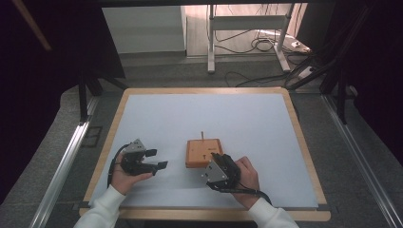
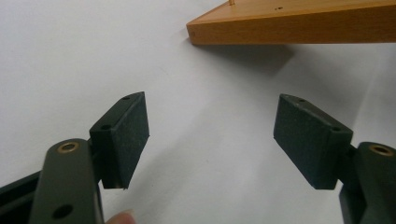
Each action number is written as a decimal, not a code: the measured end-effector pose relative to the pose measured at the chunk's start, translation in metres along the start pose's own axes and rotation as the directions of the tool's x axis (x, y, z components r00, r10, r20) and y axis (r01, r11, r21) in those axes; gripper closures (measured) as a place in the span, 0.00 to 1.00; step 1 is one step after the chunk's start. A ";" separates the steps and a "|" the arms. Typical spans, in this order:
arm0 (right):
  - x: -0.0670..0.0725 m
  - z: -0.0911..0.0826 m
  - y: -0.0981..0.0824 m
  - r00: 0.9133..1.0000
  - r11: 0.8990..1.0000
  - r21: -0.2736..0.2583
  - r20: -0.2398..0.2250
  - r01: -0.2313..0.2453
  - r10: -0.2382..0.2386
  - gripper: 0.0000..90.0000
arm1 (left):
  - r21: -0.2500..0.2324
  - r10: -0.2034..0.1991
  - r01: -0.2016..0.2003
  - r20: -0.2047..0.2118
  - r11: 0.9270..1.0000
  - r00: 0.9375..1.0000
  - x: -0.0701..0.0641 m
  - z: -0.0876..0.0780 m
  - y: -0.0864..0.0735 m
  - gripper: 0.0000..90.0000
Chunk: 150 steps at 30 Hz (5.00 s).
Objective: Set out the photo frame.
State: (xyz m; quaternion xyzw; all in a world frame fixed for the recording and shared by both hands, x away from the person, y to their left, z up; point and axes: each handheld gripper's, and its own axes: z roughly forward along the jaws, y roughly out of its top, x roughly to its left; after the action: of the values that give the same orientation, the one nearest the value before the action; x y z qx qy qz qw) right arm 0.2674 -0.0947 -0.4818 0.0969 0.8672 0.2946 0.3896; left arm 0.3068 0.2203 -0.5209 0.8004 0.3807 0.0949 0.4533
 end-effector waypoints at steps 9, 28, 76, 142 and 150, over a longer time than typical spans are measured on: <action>-0.012 0.001 0.005 0.999 1.000 0.015 -0.039 0.015 -0.015 0.61 | 0.013 0.003 -0.003 -0.002 1.000 1.000 0.001 0.000 -0.003 0.29; -0.049 0.009 0.023 0.989 1.000 -0.005 -0.145 0.002 -0.002 0.70 | 0.045 0.016 -0.016 -0.006 0.999 1.000 0.000 0.003 -0.004 0.29; -0.076 -0.015 0.047 0.932 0.987 -0.126 -0.359 -0.102 0.051 0.76 | 0.053 0.004 -0.003 -0.014 0.999 1.000 0.002 0.005 -0.005 0.29; -0.014 0.023 -0.039 0.839 0.915 0.080 -0.373 -0.396 0.396 1.00 | 0.057 0.015 -0.014 -0.015 0.998 1.000 0.001 0.008 -0.005 0.29; 0.001 0.036 -0.034 0.844 0.929 0.112 -0.389 -0.353 0.368 1.00 | 0.057 0.016 -0.015 -0.011 0.998 1.000 0.000 0.007 -0.005 0.29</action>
State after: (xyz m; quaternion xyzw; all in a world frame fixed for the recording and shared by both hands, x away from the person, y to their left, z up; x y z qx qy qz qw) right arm 0.2957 -0.1061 -0.5212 0.2019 0.9001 0.3605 0.1382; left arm 0.3080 0.2172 -0.5293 0.8153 0.3795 0.0922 0.4275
